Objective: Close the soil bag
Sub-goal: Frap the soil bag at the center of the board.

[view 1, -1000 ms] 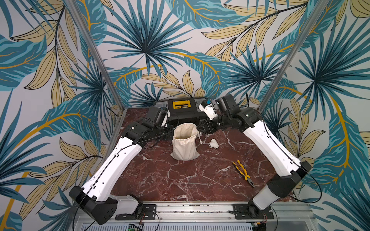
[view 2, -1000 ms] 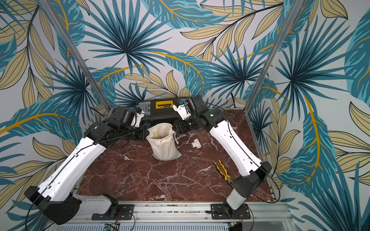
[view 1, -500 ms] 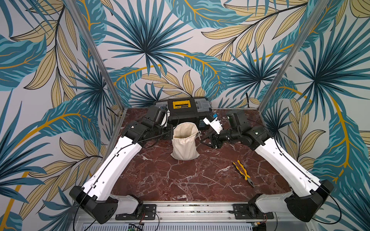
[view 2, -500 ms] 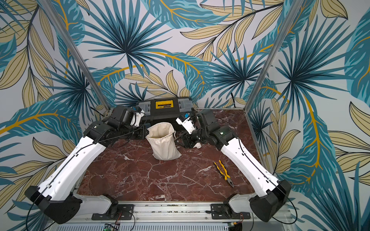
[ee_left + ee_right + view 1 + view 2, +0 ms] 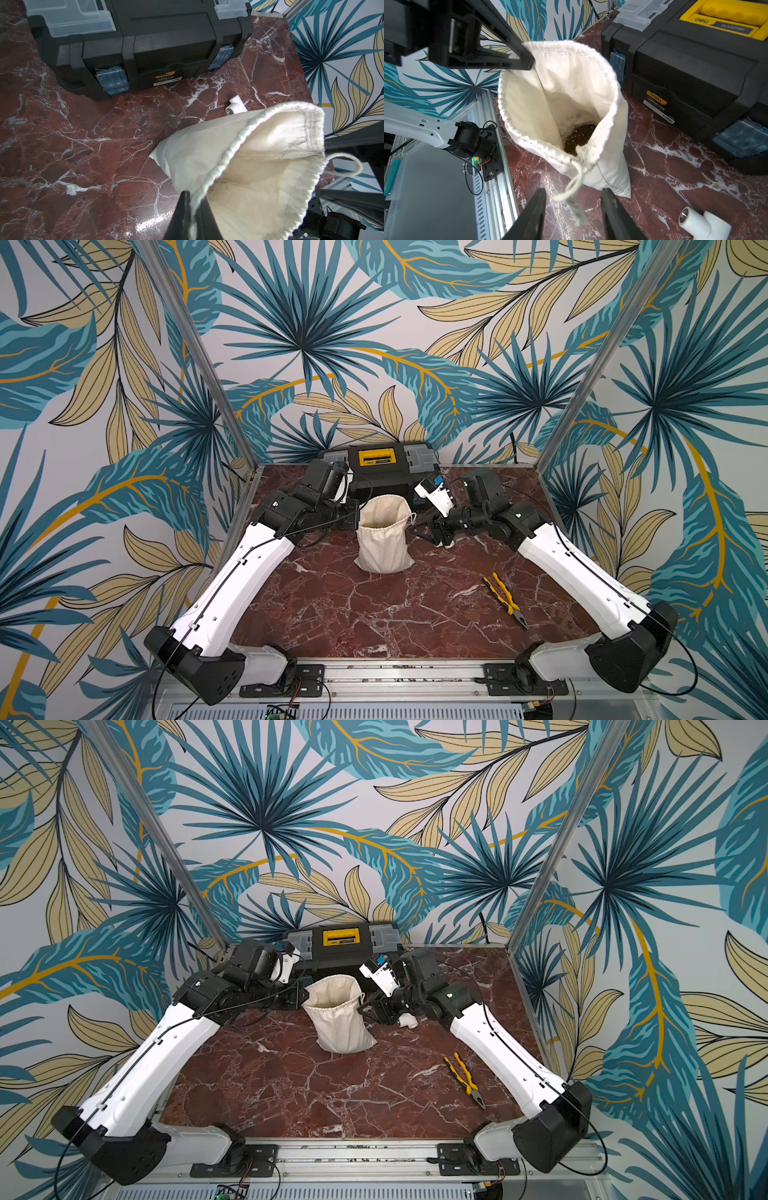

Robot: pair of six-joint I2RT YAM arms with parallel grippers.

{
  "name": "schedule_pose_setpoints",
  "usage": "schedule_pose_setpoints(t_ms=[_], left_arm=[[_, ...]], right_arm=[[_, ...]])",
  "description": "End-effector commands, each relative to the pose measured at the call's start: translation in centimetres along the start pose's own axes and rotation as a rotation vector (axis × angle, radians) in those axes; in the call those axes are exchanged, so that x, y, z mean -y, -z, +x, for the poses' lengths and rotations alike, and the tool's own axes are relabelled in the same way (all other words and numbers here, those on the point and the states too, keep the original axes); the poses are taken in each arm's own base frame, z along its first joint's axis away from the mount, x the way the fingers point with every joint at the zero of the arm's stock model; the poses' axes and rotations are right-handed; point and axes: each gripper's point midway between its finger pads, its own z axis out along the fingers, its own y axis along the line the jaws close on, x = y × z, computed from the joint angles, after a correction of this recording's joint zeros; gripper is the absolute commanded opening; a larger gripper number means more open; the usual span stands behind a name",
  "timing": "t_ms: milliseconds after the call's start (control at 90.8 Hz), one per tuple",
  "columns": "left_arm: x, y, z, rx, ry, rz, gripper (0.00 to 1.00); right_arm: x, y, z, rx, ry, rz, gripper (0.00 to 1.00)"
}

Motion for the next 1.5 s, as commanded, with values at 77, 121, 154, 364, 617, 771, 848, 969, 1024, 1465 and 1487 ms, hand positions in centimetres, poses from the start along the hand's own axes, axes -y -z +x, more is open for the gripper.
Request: schedule_pose_setpoints(t_ms=[77, 121, 154, 364, 617, 771, 848, 969, 1024, 1465, 1487], left_arm=[[0.0, 0.8, -0.7, 0.023, -0.008, 0.005, 0.13], [-0.1, 0.8, -0.7, 0.022, -0.008, 0.003, 0.13], [-0.2, 0.7, -0.6, 0.02, -0.008, 0.001, 0.13], [-0.5, 0.7, -0.6, 0.018, -0.006, -0.01, 0.13], [-0.8, 0.9, -1.1, 0.059, 0.0, -0.017, 0.17], [-0.7, 0.7, -0.9, 0.056, -0.011, 0.006, 0.18], [-0.8, 0.6, -0.5, 0.054, -0.026, 0.009, 0.18], [-1.5, 1.0, 0.1, 0.077, -0.065, -0.008, 0.18], [-1.7, 1.2, 0.2, 0.096, -0.088, -0.011, 0.19], [-1.7, 2.5, 1.1, 0.2, -0.137, 0.041, 0.23], [-1.6, 2.4, 1.2, 0.195, -0.138, 0.051, 0.23]], right_arm=[[0.2, -1.0, 1.2, -0.021, 0.005, -0.021, 0.42], [0.2, -0.9, 1.4, -0.022, 0.004, -0.015, 0.39], [0.3, -0.9, 1.6, -0.023, 0.003, -0.01, 0.34], [1.4, -0.9, 2.0, -0.021, -0.029, 0.057, 0.0], [3.4, 1.9, -0.4, 0.097, 0.0, 0.247, 0.0], [3.3, 3.4, -2.3, 0.189, 0.0, 0.289, 0.0], [3.0, 3.6, -2.3, 0.227, 0.004, 0.286, 0.0], [2.5, 3.7, -1.0, 0.239, 0.013, 0.302, 0.0], [2.4, 3.7, -0.2, 0.247, 0.025, 0.313, 0.0], [1.2, 5.5, 1.0, 0.284, 0.162, 0.41, 0.0], [1.2, 5.8, 0.8, 0.292, 0.163, 0.417, 0.0]])
